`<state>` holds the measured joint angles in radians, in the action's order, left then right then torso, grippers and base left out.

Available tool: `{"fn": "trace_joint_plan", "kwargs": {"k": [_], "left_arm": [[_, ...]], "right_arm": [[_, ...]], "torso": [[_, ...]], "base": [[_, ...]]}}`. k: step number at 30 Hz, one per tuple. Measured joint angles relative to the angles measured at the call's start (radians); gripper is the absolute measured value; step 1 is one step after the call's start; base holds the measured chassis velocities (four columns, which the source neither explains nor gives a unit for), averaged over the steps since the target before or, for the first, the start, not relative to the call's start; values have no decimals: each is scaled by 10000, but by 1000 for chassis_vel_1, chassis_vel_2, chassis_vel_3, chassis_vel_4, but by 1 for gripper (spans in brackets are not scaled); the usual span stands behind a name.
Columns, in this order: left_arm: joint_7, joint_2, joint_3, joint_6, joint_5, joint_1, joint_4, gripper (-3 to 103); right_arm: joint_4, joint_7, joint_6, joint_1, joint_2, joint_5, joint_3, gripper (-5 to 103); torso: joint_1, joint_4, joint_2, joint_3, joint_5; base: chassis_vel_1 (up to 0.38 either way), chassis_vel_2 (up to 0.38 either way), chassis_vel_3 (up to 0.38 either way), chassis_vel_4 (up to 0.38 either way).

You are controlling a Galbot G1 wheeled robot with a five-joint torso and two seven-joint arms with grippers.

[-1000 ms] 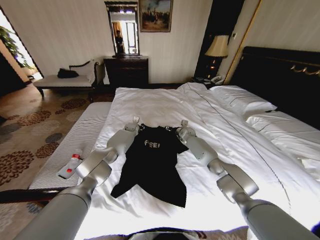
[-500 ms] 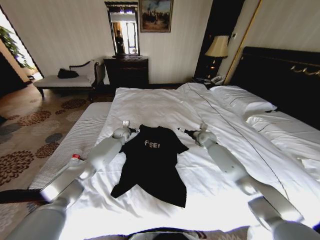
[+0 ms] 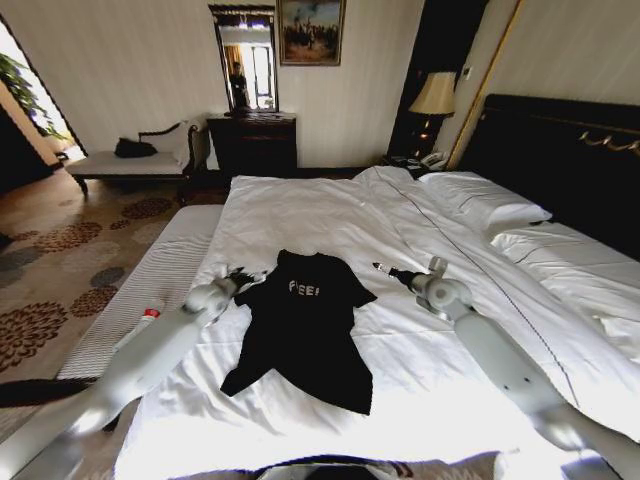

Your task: Fold the clothes on the bed.

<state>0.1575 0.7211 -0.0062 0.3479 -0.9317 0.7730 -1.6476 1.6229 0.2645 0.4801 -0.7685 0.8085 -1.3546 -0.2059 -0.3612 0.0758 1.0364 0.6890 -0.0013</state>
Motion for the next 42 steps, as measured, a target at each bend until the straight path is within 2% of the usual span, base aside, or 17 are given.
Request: {"fn": "trace_joint_plan", "kwargs": {"k": [1,3,5,6,7,8,9,11,13,15,17,18,20,27,32,35,42], "left_arm": [[-103,-239,-374,-75,172,603,-288,100],[-205,-418,-625,-174,325,1061,-501,100],[-378,-711,-1065,-411,528,1881,-927,100],[-378,-711,-1065,-411,528,1881,-927,100],[-422,-778,-1250,-506,533,2183,-1136,100],[-448,-793,-1377,-556,523,2335,-1268,100],[-487,-758,-1728,-637,422,2678,-1590,100],[-498,-727,-1880,-669,328,2841,-1760,100],[-688,-711,-2367,-765,125,3466,-2203,100],[-845,-763,-2628,-882,113,3857,-2342,103],[-1215,-915,-3169,-1134,33,4759,-2535,100],[-1215,-915,-3169,-1134,33,4759,-2535,100],[-1437,-953,-3583,-1380,25,5468,-2632,92],[-1536,-580,-4270,-1596,16,6639,-2993,90],[-1656,-412,-4831,-1598,52,7526,-3486,90],[-1734,-169,-5500,-1599,115,8582,-4068,90],[-1828,327,-6389,-1613,375,10304,-4892,90]], "right_arm": [[222,-5,0,-196,-62,-36,-60,100],[483,-15,0,-471,-157,-64,-192,100],[1136,-38,-31,-1221,-380,-70,-576,100],[1136,-38,-31,-1221,-380,-70,-576,100],[1493,-37,-43,-1618,-464,-70,-846,100],[1711,-32,-46,-1853,-491,-74,-1038,100],[2268,7,-38,-2485,-503,-165,-1581,100],[2530,26,-21,-2835,-494,-202,-1851,100],[3373,7,30,-4117,-343,-214,-2745,100],[3792,-60,66,-4848,-205,-189,-3155,100],[4445,-374,91,-6140,125,84,-3874,100],[4445,-374,91,-6140,125,84,-3874,100],[4893,-620,58,-7043,461,602,-4241,100],[5789,-594,175,-8471,1085,1184,-4406,100],[6223,-509,681,-9560,1288,878,-4661,100],[6269,-774,1361,-10343,1378,575,-4876,100],[5929,-917,1733,-10760,1650,459,-4684,100]], "torso": [[0,-12,0,1,4],[0,-17,-1,2,9],[-1,-11,0,1,4],[-1,-11,0,1,4],[-1,4,0,1,4],[-2,7,-1,2,5],[-2,7,0,1,6],[-2,4,0,1,6],[-3,0,0,2,6],[-4,3,-1,2,8],[-3,1,-2,2,7],[-3,1,-2,2,7],[-1,-5,-1,0,7],[-4,-3,-2,3,5],[-3,0,-2,2,6],[-2,0,-2,1,6],[-3,-4,-2,3,10]], "base": [[0,0,0,0],[0,0,0,0],[0,0,0,0],[0,0,0,0],[0,0,0,0],[0,0,0,0],[0,0,0,0],[0,0,0,0],[0,0,0,0],[0,0,0,0],[0,0,0,0],[0,0,0,0],[0,0,0,0],[0,0,0,0],[0,0,0,0],[0,0,0,0],[0,0,0,0]]}}
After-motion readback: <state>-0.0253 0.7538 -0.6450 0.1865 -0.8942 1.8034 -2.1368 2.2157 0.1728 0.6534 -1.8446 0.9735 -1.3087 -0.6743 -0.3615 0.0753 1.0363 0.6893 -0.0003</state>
